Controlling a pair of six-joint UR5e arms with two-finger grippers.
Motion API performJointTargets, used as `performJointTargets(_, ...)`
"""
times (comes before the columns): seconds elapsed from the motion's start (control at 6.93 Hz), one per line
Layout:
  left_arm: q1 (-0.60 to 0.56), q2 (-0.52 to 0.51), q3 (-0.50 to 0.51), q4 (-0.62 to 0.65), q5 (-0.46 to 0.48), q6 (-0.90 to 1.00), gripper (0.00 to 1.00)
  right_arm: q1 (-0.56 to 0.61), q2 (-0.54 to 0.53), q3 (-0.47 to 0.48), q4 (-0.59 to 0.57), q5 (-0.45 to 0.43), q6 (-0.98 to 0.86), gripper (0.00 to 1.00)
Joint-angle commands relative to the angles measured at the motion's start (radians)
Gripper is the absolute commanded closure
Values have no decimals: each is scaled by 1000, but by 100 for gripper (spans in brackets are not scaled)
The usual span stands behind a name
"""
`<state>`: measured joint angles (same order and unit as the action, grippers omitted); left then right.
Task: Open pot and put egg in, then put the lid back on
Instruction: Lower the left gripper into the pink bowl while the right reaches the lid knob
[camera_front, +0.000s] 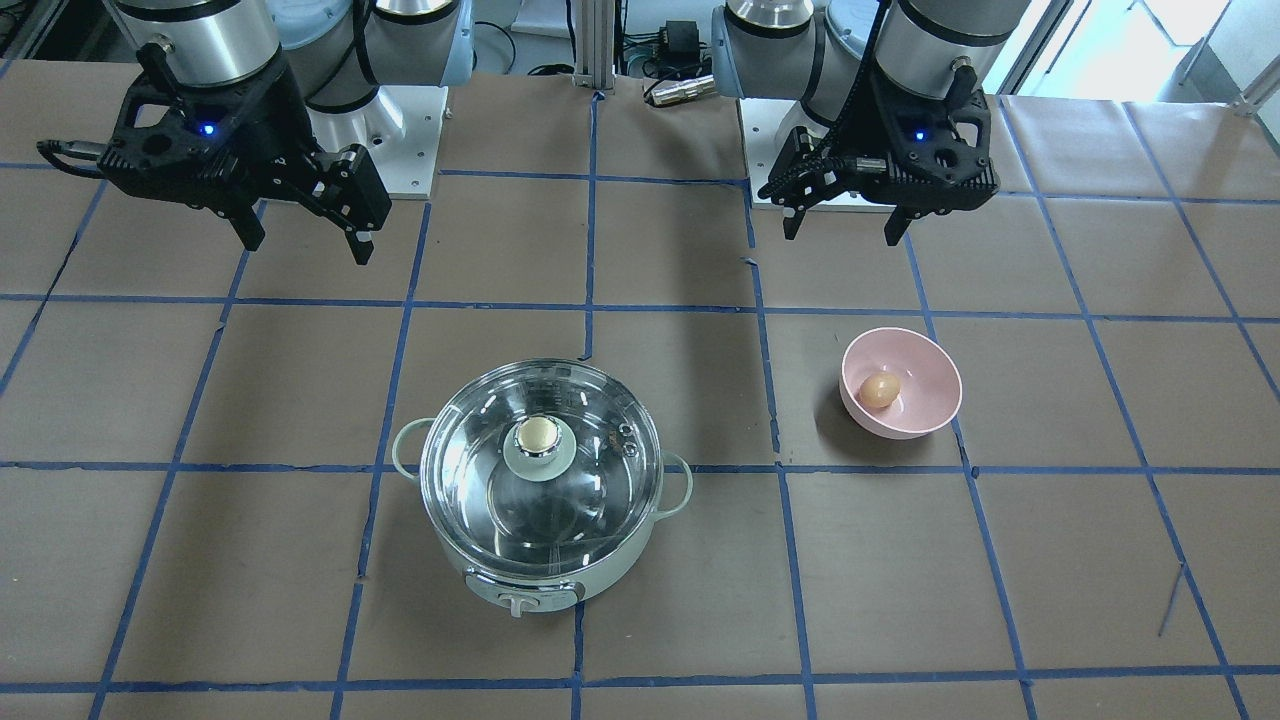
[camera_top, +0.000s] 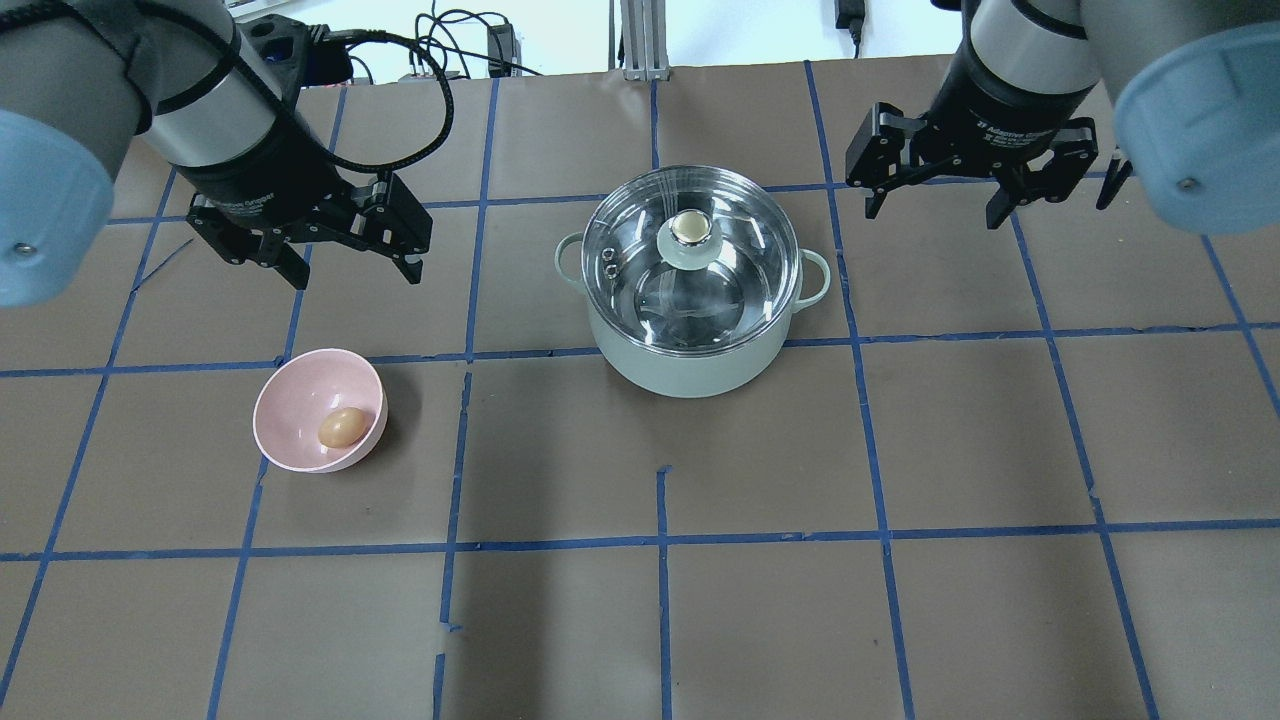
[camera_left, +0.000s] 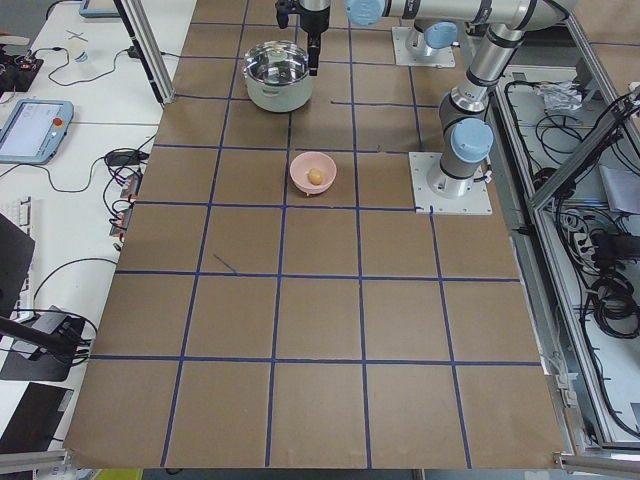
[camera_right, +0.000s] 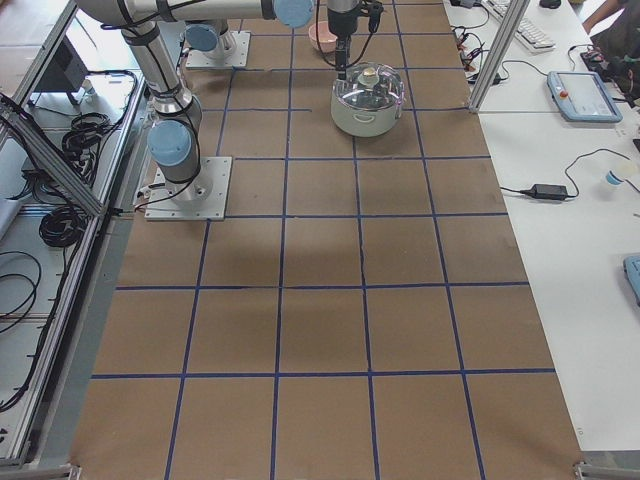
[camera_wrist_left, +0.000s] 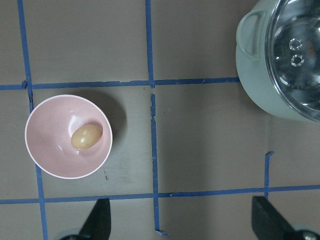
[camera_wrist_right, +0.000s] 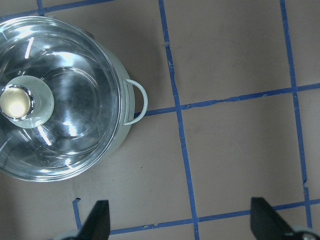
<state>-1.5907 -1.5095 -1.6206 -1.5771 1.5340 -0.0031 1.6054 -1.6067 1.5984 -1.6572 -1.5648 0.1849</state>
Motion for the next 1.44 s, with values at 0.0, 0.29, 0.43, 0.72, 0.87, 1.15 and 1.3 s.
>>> performJointTargets(0.0, 0, 2, 1, -3, 0, 2, 0, 4, 7, 2, 1, 0, -1, 0)
performJointTargets(0.29, 3, 2, -1, -3, -2, 9, 0, 5, 14, 27, -24, 2, 5, 0)
performJointTargets(0.43, 3, 2, 1, -3, 0, 11, 0, 7, 39, 23, -83, 8, 13, 0)
performJointTargets(0.72, 14, 5, -7, -14, 5, 134, 0, 34, 121, 0, -171, 63, 22, 0)
performJointTargets(0.87, 15, 5, -40, -12, 8, 168, 0, 69, 173, -15, -220, 65, 36, 0)
performJointTargets(1.15, 94, -17, -154, 28, 80, 185, 0, 155, 287, -41, -344, 65, 105, 0)
performJointTargets(1.3, 148, -18, -210, 28, 83, 262, 1, 180, 336, -47, -393, 65, 143, 0)
